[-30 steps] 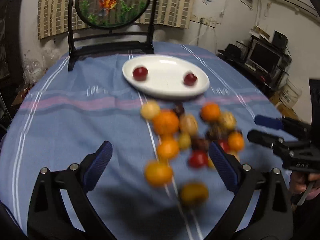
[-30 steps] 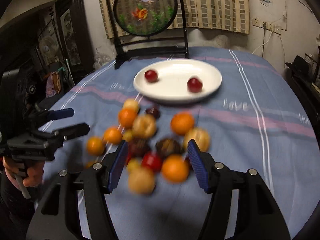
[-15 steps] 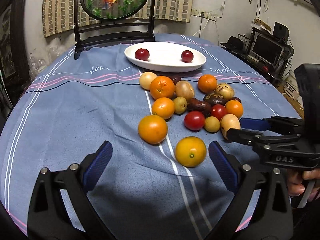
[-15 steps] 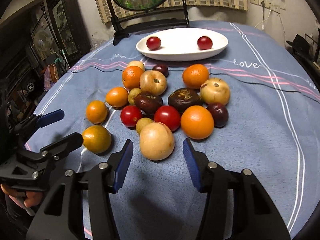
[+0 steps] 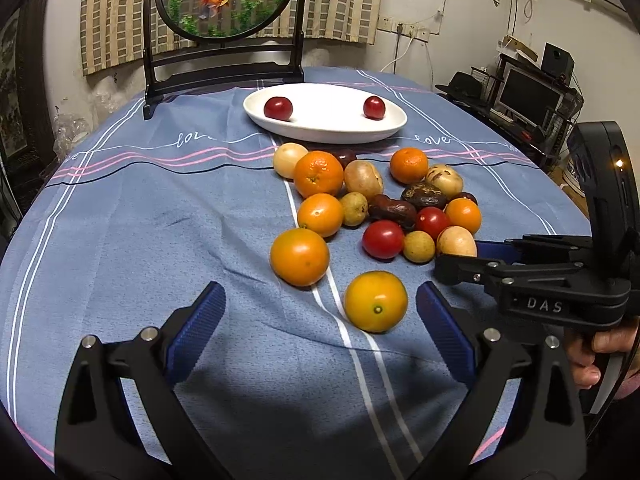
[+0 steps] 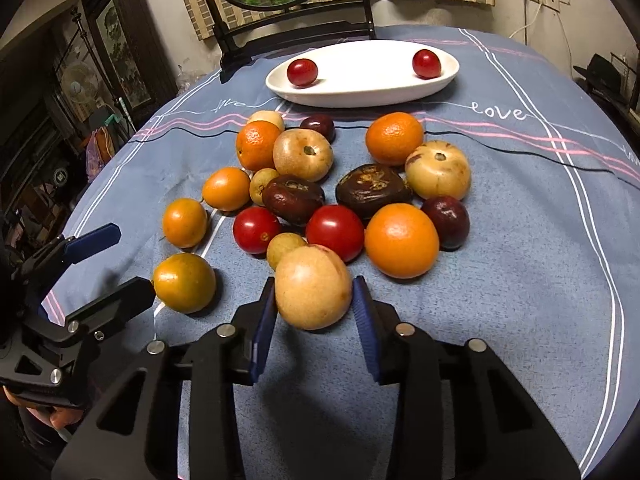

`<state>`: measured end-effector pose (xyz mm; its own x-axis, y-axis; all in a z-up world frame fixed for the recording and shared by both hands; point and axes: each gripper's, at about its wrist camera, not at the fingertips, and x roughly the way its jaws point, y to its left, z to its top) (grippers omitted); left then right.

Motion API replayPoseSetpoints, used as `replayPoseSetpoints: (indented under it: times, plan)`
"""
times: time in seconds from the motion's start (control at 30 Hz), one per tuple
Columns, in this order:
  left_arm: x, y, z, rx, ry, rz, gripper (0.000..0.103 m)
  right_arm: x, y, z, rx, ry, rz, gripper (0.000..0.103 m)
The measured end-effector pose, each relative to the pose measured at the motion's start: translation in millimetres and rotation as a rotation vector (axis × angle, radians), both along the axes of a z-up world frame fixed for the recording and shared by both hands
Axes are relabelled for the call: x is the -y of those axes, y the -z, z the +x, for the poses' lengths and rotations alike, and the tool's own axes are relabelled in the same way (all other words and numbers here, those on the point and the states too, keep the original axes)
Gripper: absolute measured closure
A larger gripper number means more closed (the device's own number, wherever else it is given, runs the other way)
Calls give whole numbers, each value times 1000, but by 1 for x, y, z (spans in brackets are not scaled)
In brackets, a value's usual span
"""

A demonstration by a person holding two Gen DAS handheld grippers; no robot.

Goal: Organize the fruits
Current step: 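Grasp a tan round fruit with the right tool while the left tool grasps a yellow orange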

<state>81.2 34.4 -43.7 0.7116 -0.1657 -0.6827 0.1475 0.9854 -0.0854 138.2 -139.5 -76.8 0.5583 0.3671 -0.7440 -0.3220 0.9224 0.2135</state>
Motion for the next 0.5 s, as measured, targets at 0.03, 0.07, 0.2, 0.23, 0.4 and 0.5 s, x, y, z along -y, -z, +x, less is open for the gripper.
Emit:
replayPoseSetpoints:
  times: [0.03, 0.07, 0.2, 0.23, 0.4, 0.5]
  plan:
    - [0, 0, 0, 1, 3, 1, 6, 2, -1, -2, 2, 5, 6, 65]
    - [1, 0, -1, 3, 8, 1, 6, 4, -2, -4, 8, 10, 14, 65]
    - [9, 0, -4, 9, 63, 9, 10, 18, -9, -19, 58, 16, 90, 65]
    - [11, 0, -4, 10, 88, 5, 14, 21, -9, -23, 68, 16, 104, 65]
    - [22, 9, 5, -56, 144, 22, 40, 29, -4, -31, 68, 11, 131, 65]
    - [23, 13, 8, -83, 146, 24, 48, 31, -6, -34, 80, 12, 140, 65]
